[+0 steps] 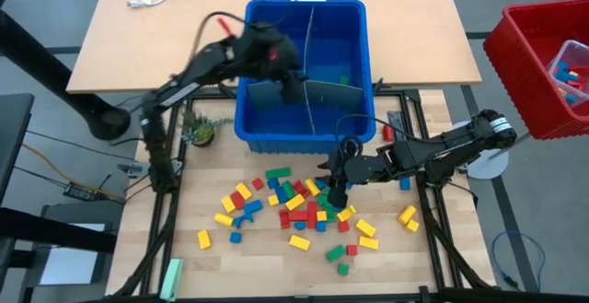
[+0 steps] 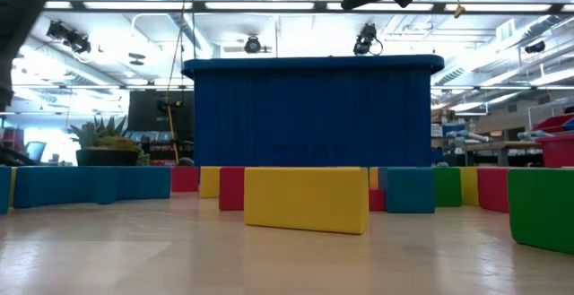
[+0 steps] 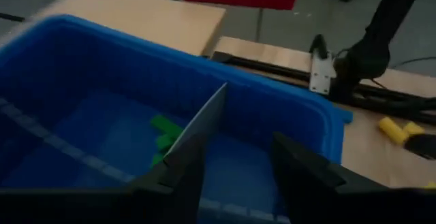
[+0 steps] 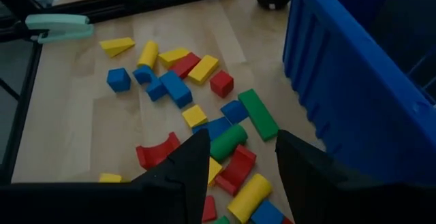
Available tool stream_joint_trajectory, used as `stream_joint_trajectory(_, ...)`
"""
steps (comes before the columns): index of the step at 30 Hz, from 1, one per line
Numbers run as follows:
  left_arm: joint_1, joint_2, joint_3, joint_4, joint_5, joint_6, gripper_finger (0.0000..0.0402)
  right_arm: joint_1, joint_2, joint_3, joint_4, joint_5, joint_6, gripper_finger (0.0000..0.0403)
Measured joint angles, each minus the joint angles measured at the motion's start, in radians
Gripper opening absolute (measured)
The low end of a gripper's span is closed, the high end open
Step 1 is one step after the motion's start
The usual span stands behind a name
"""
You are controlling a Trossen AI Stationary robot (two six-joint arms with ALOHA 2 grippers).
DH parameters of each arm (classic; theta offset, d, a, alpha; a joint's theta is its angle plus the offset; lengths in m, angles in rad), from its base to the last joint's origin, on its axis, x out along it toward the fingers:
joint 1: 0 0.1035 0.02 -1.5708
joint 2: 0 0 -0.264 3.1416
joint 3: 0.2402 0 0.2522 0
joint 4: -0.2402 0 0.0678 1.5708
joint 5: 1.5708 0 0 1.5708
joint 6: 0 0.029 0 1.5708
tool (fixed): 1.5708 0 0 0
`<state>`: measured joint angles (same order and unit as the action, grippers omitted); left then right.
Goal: Sort blocks
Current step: Put the green block with the other green blocks into the blue bin
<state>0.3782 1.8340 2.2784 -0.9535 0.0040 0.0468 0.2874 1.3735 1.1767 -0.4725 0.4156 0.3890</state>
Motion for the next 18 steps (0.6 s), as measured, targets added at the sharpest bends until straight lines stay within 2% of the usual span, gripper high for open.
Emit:
stream_joint_trajectory(8,-0.222,-0.265,-0.223,-0.055,-0.195,-0.103,0.0166,0.0,0.0,0.0,-0.023,-0.014,-0.082,0.0157)
stream_joint_trajectory(15,-0.415,-0.43,-0.494,0.001,-0.361,-0.23,0.0166,-0.001,0.0,0.0,-0.079,-0.026,-0.123,0.0157)
stream_joint_trajectory(18,-0.49,-0.478,-0.629,0.08,-0.421,-0.257,0.0166,-0.001,0.0,0.0,-0.086,-0.026,-0.137,0.0157)
